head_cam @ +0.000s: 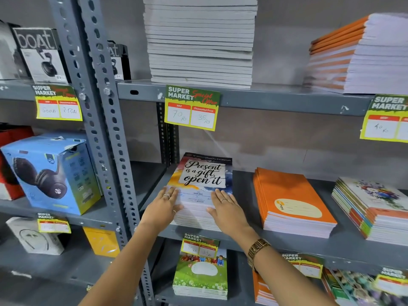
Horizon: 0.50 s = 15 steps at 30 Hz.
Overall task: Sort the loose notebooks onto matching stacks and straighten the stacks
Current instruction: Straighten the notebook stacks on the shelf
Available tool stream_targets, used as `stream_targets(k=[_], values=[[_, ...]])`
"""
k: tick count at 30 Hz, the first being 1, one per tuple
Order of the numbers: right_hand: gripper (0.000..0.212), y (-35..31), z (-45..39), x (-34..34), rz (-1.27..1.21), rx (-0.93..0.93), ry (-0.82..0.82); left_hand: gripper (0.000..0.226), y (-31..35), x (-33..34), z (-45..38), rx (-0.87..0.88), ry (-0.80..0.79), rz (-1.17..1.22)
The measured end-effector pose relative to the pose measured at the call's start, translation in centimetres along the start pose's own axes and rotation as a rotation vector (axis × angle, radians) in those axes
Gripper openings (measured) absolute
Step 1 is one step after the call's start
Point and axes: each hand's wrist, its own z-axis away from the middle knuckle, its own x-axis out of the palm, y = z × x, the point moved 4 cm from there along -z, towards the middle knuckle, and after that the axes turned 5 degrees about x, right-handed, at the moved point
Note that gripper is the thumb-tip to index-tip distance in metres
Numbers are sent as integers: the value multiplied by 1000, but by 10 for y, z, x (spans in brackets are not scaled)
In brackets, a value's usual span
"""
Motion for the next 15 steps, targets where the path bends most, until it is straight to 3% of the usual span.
stream_targets(k=[8, 12, 15], values=[[53, 1, 3, 2, 6, -2, 47, 55, -2, 2, -2, -15, 15, 33], [78, 0, 4, 4, 24, -9, 87, 51, -7, 6, -5, -24, 20, 41], [69, 1, 3, 6, 19, -4, 90, 50, -8, 5, -4, -37, 55, 91]])
